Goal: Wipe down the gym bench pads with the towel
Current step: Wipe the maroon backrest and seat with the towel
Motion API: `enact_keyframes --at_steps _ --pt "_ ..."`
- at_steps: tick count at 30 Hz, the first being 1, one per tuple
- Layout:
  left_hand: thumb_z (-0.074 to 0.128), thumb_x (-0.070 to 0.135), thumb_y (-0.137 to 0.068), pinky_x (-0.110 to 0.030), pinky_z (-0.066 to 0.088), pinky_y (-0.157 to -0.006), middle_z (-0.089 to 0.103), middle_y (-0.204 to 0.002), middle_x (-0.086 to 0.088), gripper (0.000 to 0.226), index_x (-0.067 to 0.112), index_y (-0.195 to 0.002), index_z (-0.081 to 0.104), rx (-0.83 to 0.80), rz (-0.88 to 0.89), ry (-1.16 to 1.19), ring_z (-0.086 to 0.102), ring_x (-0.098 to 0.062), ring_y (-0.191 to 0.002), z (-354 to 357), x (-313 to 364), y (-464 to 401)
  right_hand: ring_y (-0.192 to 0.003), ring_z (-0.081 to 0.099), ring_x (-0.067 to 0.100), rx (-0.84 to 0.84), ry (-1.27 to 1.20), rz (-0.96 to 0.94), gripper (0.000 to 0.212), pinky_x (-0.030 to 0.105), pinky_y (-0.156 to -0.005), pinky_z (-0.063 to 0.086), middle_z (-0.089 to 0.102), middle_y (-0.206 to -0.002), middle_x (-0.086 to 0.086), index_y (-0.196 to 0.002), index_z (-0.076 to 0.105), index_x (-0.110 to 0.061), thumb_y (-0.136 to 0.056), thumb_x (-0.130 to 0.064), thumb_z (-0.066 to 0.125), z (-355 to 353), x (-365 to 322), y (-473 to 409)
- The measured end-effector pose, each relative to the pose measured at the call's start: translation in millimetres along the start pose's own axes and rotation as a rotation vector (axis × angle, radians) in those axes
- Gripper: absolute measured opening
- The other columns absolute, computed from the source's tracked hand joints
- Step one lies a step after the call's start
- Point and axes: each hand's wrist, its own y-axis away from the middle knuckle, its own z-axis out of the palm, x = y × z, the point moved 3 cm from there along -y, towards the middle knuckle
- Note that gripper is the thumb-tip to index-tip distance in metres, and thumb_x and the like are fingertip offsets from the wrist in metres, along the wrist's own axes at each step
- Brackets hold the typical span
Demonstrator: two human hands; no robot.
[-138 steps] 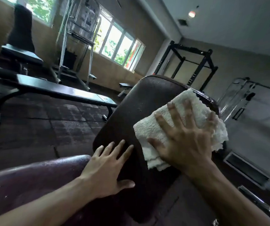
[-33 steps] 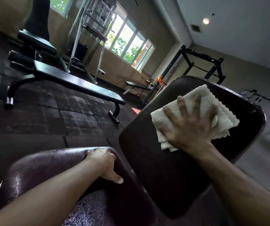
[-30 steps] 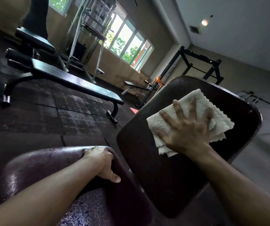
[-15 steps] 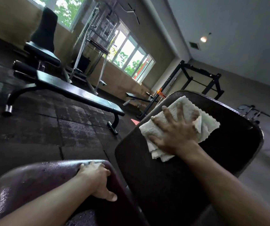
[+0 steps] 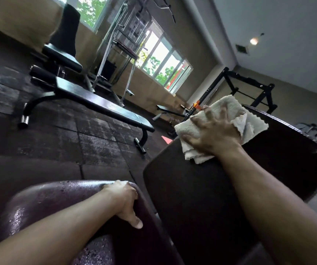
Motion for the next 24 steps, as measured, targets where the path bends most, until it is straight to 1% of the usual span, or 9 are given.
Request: enact_keyframes --at_steps 2,6,8,12,15,17,19,22,24 --pt "0.069 0.078 -0.062 -0.037 0.049 -0.101 0.056 -0.137 0.004 0.09 0.035 -0.139 0.053 -0.007 0.016 -0.004 0.053 -0.022 -0.125 -9.2 0.0 -0.3 -0.148 -0.02 0.054 0.002 0.008 0.012 0.082 0.073 -0.115 0.009 0.004 -0.171 0.005 -0.159 0.018 -0.043 -0.088 -0.086 0.019 2.7 -5.5 1.5" --pt "0.071 0.073 -0.067 -0.03 0.05 -0.098 0.062 -0.13 0.001 0.079 0.033 -0.134 0.059 -0.047 0.027 -0.037 0.058 -0.021 -0.119 -20.6 -3.1 1.7 -0.148 -0.022 0.051 -0.006 0.003 -0.104 0.086 0.069 -0.116 0.017 0.001 -0.171 0.003 -0.159 0.016 -0.044 -0.084 -0.087 0.015 9.1 -6.8 14.6" --pt "0.071 0.074 -0.066 -0.031 0.05 -0.098 0.061 -0.13 0.001 0.081 0.034 -0.136 0.056 -0.035 0.033 -0.036 0.057 -0.022 -0.119 -19.1 -4.9 1.2 -0.15 -0.015 0.052 -0.003 0.009 -0.054 0.09 0.065 -0.12 0.011 0.006 -0.17 0.004 -0.16 0.016 -0.042 -0.083 -0.089 0.016 0.2 4.0 0.6" --pt "0.072 0.075 -0.064 -0.028 0.048 -0.092 0.06 -0.13 0.006 0.084 0.038 -0.138 0.053 0.013 0.044 0.007 0.057 -0.021 -0.119 -12.3 -7.3 2.9 -0.15 -0.013 0.053 0.002 -0.023 0.091 0.086 0.068 -0.115 0.024 0.011 -0.169 0.004 -0.157 0.025 -0.041 -0.085 -0.089 0.022 -6.0 0.8 -13.8" --pt "0.071 0.073 -0.068 -0.026 0.044 -0.087 0.056 -0.136 0.007 0.085 0.037 -0.142 0.049 0.032 0.048 0.012 0.054 -0.02 -0.123 -12.1 -8.9 7.1 -0.149 -0.023 0.048 0.022 -0.095 -0.036 0.078 0.071 -0.114 0.022 0.012 -0.168 0.003 -0.155 0.032 -0.042 -0.089 -0.084 0.024 17.2 -34.4 7.3" --pt "0.07 0.072 -0.07 -0.027 0.044 -0.089 0.055 -0.139 0.006 0.085 0.037 -0.143 0.048 0.035 0.042 0.011 0.053 -0.021 -0.125 -11.5 -7.8 8.8 -0.148 -0.028 0.046 -0.007 -0.104 -0.142 0.077 0.07 -0.115 0.026 0.009 -0.169 0.003 -0.156 0.029 -0.042 -0.091 -0.082 0.027 31.5 -53.9 24.3" --pt "0.07 0.074 -0.069 -0.028 0.045 -0.091 0.055 -0.139 0.005 0.086 0.037 -0.144 0.047 0.032 0.035 0.004 0.054 -0.022 -0.124 -10.8 -7.0 10.2 -0.149 -0.026 0.047 -0.033 -0.098 -0.18 0.078 0.067 -0.117 0.021 0.006 -0.169 0.005 -0.158 0.024 -0.04 -0.092 -0.081 0.028 29.8 -56.2 26.6" --pt "0.07 0.076 -0.066 -0.029 0.047 -0.091 0.057 -0.135 0.006 0.088 0.039 -0.142 0.048 0.021 0.032 0.022 0.055 -0.021 -0.121 -9.3 -10.4 8.4 -0.152 -0.004 0.046 0.006 0.095 -0.159 0.082 0.064 -0.12 -0.005 0.016 -0.167 0.016 -0.16 0.025 -0.031 -0.094 -0.079 0.019 15.0 -51.7 8.8" --pt "0.071 0.077 -0.064 -0.031 0.048 -0.093 0.057 -0.134 0.006 0.088 0.041 -0.141 0.048 0.024 0.026 0.021 0.055 -0.02 -0.121 -9.0 -10.0 7.6 -0.151 -0.002 0.048 0.034 0.088 -0.113 0.082 0.066 -0.121 -0.006 0.021 -0.164 0.018 -0.158 0.031 -0.029 -0.093 -0.079 0.019 19.0 -53.9 2.4"
